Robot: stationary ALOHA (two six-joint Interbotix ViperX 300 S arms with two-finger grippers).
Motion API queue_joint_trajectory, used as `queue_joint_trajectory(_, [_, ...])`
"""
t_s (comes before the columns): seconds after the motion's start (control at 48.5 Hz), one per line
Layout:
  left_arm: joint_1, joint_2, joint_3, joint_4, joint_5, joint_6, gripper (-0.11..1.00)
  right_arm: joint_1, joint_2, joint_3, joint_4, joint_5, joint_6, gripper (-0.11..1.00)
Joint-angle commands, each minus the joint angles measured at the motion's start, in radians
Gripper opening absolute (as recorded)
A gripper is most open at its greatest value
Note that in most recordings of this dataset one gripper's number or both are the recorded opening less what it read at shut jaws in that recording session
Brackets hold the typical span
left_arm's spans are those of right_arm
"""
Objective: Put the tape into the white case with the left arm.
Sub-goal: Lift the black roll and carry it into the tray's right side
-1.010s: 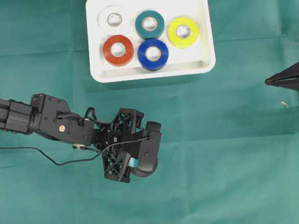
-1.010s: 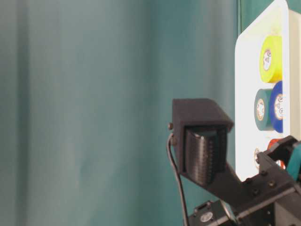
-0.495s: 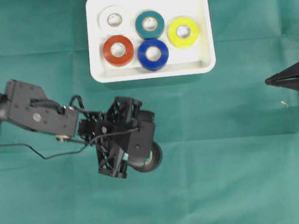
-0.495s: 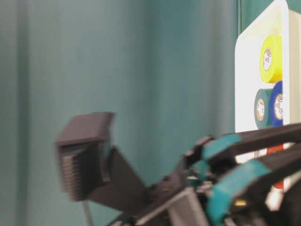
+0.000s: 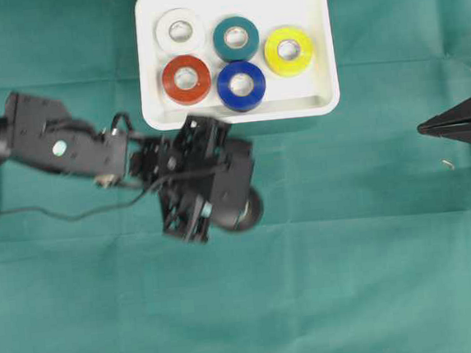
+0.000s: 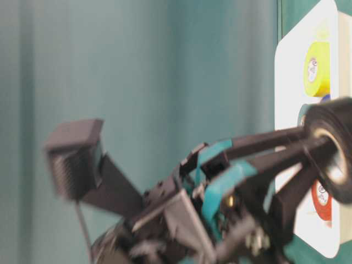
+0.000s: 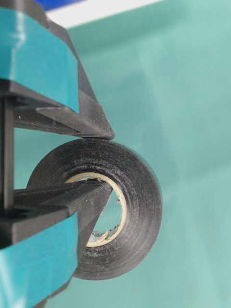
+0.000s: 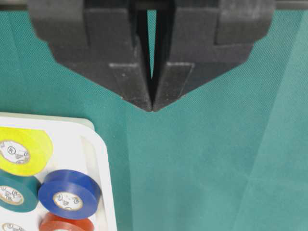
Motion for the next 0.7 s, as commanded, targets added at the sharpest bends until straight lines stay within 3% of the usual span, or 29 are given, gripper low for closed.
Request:
queue_joint_trajectory(0.0, [0.048,0.005,-0.055,0.003,-0.005,0.025,0.25,-0.002,0.005,-0.011,-0.002,-0.009,-0.002,-0.09])
queue_joint_trajectory(0.35, [0.181,0.109,-0.178,0.003,-0.005,0.167,0.25,-0.002,0.005,-0.011,-0.002,-0.009,0.000,-0.09])
queue_joint_trajectory(0.68, [0.265,0.209,-0.288,0.003,-0.005,0.216,0.25,-0.002,0.005,-0.011,0.000,-0.009,-0.002,-0.09])
